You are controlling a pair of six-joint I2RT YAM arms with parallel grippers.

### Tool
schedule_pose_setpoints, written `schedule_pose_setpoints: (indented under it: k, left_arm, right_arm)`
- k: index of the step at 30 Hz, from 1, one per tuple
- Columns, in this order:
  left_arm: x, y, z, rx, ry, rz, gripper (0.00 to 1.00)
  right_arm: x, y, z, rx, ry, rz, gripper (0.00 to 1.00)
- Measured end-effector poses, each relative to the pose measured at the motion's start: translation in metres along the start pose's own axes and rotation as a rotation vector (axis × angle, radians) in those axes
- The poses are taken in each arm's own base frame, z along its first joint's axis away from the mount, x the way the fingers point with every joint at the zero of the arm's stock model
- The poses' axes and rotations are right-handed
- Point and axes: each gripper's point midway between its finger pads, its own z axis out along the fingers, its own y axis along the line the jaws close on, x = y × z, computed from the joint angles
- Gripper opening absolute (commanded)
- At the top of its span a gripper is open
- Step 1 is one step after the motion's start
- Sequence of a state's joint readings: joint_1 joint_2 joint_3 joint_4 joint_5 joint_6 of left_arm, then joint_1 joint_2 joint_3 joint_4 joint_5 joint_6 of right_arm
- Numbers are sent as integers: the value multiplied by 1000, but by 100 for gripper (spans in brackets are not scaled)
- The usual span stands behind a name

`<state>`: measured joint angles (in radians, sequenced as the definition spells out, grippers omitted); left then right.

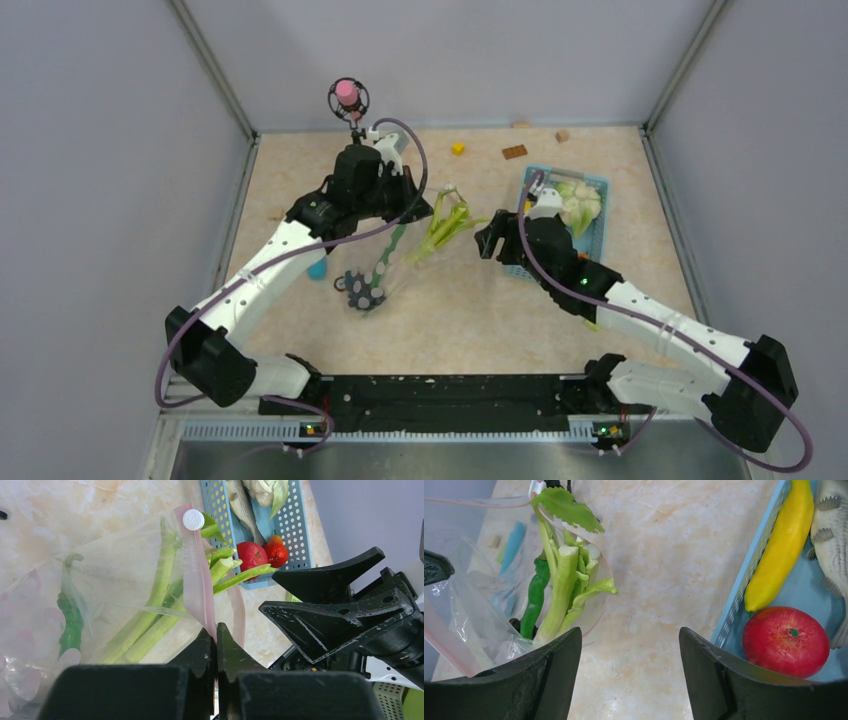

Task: Place the food in the zip-top bag and seal the zipper
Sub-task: Adjust the zipper food storage bag at the center of the board.

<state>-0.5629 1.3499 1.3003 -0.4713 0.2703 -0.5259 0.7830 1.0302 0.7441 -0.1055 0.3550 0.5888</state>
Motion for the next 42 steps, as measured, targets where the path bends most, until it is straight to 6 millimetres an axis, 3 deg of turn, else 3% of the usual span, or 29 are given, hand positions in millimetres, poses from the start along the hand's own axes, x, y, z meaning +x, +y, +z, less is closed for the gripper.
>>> schedule_pose_setpoints:
  k: [11,26,34,36,39,42]
  left_arm:
    - [0,0,0,2,1,0,0]
    - [1,-5,-3,26,7,3,0]
    - [1,-5,-3,27,8,2,0]
    - [1,-5,-3,25,7,2,0]
    - [1,-4,-3,20,4,0,0]
    - [1,-4,-3,19,4,-2,0]
  right_arm:
    - [12,-2,15,17,20,93,65]
    - [10,4,24,3,-8,206,60]
    - [29,8,38,-9,51,217,38]
    - [32,10,38,-21,66,218,27]
    - [37,13,38,-51,73,228,2]
    - [40,17,38,-80,83,227,0]
